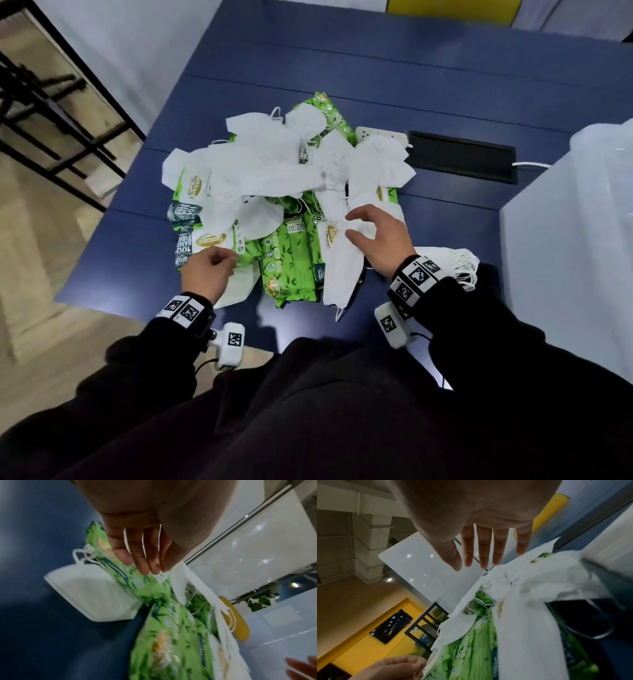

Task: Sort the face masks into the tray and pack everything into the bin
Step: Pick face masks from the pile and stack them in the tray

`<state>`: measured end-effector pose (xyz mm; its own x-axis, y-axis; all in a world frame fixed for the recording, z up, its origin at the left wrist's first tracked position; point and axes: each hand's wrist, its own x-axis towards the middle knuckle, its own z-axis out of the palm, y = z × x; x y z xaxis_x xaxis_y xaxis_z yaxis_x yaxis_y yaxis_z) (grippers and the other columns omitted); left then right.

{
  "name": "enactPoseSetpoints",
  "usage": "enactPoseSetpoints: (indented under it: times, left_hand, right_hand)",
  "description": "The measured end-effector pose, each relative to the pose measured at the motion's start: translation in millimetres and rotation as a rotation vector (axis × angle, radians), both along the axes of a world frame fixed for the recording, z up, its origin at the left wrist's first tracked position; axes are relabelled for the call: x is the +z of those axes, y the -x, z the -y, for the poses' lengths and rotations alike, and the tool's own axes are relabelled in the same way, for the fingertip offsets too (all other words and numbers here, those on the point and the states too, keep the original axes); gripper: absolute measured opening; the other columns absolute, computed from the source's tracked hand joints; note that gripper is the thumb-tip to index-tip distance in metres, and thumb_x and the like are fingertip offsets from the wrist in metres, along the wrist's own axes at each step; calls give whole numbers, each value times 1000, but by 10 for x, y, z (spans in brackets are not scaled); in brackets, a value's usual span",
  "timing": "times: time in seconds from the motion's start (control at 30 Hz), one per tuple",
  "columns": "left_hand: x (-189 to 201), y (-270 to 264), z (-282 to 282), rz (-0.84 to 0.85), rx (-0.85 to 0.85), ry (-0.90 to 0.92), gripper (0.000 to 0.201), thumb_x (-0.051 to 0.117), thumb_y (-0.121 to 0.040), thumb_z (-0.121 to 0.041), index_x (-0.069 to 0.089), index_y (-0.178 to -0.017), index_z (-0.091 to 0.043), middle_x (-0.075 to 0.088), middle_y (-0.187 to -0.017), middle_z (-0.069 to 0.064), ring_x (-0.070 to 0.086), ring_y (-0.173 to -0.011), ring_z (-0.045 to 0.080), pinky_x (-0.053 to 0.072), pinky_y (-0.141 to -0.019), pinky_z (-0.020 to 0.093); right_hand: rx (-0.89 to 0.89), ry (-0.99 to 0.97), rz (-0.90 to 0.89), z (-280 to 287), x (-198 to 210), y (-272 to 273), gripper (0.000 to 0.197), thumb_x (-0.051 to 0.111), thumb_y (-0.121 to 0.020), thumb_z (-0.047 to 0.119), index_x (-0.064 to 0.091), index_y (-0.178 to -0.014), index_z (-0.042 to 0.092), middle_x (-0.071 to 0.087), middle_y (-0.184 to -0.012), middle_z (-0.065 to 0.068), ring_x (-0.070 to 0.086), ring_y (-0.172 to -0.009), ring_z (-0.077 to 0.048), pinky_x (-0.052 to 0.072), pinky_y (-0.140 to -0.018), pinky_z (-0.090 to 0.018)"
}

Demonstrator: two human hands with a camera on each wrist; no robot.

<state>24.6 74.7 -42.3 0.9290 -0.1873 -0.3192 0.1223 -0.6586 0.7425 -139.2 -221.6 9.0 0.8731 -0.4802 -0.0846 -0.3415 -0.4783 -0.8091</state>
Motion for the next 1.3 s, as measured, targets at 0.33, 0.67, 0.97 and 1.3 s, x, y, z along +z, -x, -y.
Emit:
enactPoseSetpoints:
  times: [0.33, 0.67, 0.97, 1.3]
  left_hand:
    - [-293, -222, -370, 36, -654, -628, 58, 80, -79, -35, 64, -135, -33, 63, -138, 0, 59, -125, 28, 51, -102, 38]
    - [-217, -450, -453, 410, -1323, -728, 51, 55, -84, -40, 59, -133, -30, 63, -131, -3, 62, -114, 26, 57, -88, 38]
    - [424, -905, -325, 25, -666, -24, 33, 60, -76, -32, 75, -103, -21, 74, -97, 2, 64, -88, 19, 45, -76, 27]
    - [556, -1048, -112, -236, -444, 351, 24, 66, -88, 7, 65, -97, -15, 74, -88, 19, 69, -74, 24, 61, -62, 36]
  right_hand:
    - [87, -65, -114, -553, -184, -598, 15, 73, -88, 20, 71, -102, 23, 72, -100, 9, 67, -96, -11, 50, -90, -24]
    - [182, -2, -206, -988, -289, -1169, 23, 71, -88, 17, 67, -110, 19, 67, -105, 7, 60, -92, -6, 46, -84, -22]
    - [27, -451, -122, -1247, -150, -1277, 9, 75, -91, 25, 72, -95, 18, 76, -97, -8, 69, -83, -14, 51, -67, -19]
    - [-152, -657, -94, -1218, 8, -1175, 12, 72, -91, 5, 66, -99, -3, 69, -73, -13, 70, -54, -19, 59, -55, -32]
